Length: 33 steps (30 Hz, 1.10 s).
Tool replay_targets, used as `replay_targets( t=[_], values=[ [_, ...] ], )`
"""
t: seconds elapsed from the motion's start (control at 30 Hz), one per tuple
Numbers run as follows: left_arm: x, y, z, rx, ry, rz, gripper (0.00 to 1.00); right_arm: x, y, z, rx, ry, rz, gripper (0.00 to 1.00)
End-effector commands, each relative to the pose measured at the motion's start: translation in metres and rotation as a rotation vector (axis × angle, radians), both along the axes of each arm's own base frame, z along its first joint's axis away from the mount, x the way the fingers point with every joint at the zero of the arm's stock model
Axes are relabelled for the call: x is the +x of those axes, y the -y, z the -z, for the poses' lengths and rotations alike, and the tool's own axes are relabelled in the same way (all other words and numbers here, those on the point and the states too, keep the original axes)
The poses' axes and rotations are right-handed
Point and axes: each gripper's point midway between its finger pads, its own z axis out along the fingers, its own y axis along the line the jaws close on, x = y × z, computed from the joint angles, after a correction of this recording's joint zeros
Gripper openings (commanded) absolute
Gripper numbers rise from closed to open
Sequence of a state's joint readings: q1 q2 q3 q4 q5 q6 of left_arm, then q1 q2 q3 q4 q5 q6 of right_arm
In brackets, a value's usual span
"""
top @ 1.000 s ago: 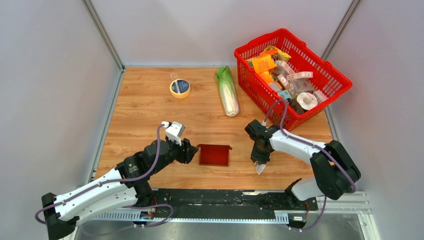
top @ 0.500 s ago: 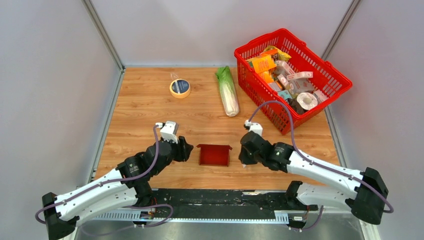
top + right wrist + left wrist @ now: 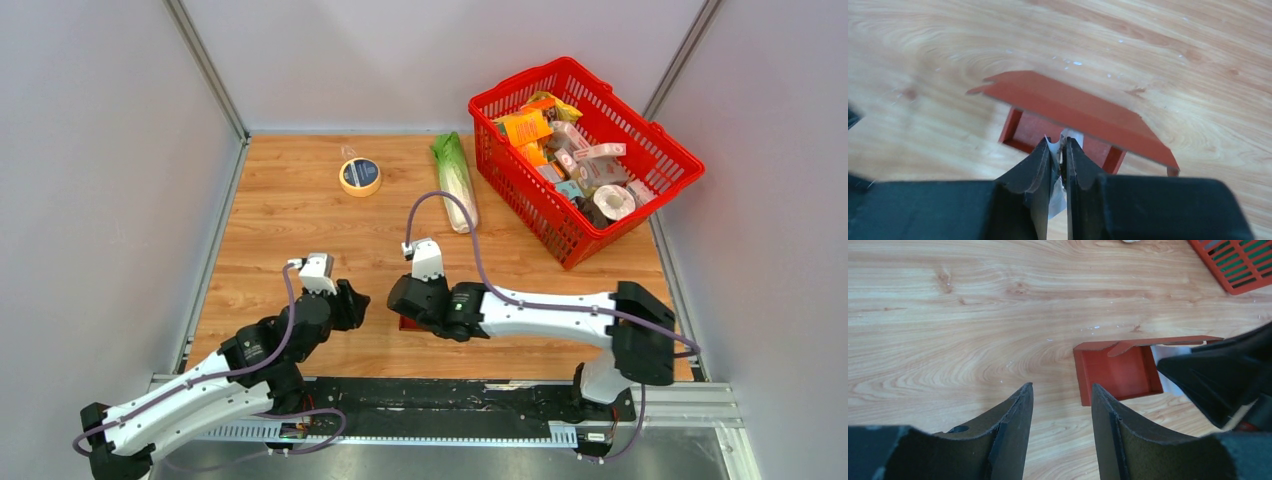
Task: Fold the paper box
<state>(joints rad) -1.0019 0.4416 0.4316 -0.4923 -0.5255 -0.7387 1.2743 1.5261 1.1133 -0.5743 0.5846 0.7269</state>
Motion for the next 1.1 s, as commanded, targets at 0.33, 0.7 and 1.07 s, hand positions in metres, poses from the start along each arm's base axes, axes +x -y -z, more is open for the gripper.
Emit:
replay_targets(
  t=[0.33, 0.7, 1.07],
  values=[
    [-0.006, -0.003, 0.005, 0.007, -0.022, 0.011, 0.54, 0.04, -0.006, 0.031, -0.152, 0.144, 0.165, 0.41],
    [-0.004, 0.031, 0.011, 0.033, 0.017, 0.174, 0.59, 0.013, 0.028, 0.003, -0.128, 0.11, -0.101, 0.65],
    [0.018, 0.067, -0.008, 0.047, 0.153, 0.324, 0.61, 0.002, 0.088, 0.001, 0.188, 0.036, -0.329, 0.72]
  ],
)
